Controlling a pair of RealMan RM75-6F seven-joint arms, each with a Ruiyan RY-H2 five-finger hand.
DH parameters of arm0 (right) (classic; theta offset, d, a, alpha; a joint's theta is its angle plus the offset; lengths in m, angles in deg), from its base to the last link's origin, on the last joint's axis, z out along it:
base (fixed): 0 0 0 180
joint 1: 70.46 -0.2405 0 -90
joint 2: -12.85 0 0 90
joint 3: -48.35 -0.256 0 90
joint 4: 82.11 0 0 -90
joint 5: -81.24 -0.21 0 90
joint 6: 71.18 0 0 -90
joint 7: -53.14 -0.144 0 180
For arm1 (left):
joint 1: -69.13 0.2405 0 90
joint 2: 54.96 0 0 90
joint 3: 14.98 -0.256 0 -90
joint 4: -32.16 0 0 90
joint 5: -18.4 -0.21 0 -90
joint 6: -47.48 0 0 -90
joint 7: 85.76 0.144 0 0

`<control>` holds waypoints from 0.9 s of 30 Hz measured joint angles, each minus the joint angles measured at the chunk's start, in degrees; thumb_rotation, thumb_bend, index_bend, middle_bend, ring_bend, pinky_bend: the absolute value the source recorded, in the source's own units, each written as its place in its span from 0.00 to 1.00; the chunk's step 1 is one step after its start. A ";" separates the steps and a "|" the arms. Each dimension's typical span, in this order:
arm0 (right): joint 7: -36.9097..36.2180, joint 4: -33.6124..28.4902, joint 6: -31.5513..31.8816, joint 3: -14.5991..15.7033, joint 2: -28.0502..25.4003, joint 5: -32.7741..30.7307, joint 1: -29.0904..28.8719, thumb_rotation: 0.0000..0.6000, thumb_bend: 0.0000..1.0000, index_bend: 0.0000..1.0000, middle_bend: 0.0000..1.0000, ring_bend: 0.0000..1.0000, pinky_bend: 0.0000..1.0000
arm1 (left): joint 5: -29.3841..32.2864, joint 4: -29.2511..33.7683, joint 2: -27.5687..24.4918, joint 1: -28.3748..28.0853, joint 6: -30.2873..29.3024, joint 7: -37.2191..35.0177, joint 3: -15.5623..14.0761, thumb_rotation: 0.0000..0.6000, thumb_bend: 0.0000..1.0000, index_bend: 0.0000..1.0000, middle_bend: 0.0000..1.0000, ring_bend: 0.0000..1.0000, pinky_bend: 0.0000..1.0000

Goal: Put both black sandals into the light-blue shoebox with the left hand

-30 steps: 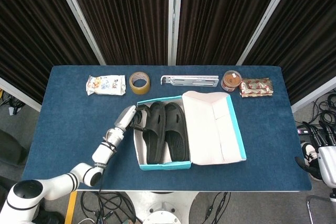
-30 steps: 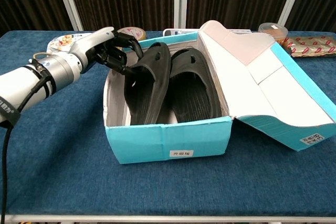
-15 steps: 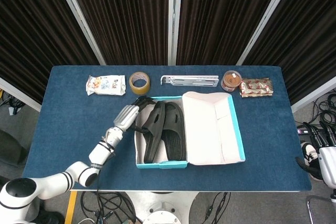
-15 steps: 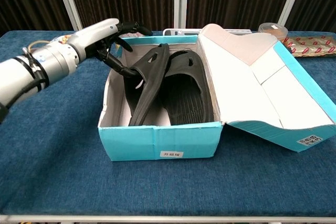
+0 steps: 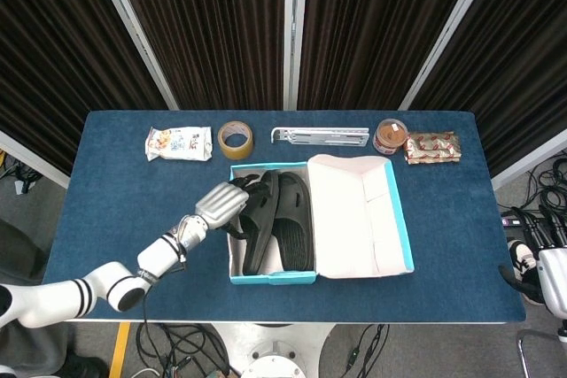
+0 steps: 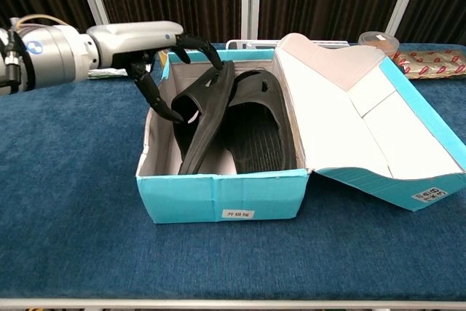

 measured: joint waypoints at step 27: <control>-1.25 0.81 0.18 -0.18 0.09 -0.17 0.09 1.00 0.08 0.08 0.16 0.03 0.09 | 5.41 7.92 -4.66 1.58 -7.78 10.85 0.03 0.94 0.01 0.25 0.17 0.00 0.15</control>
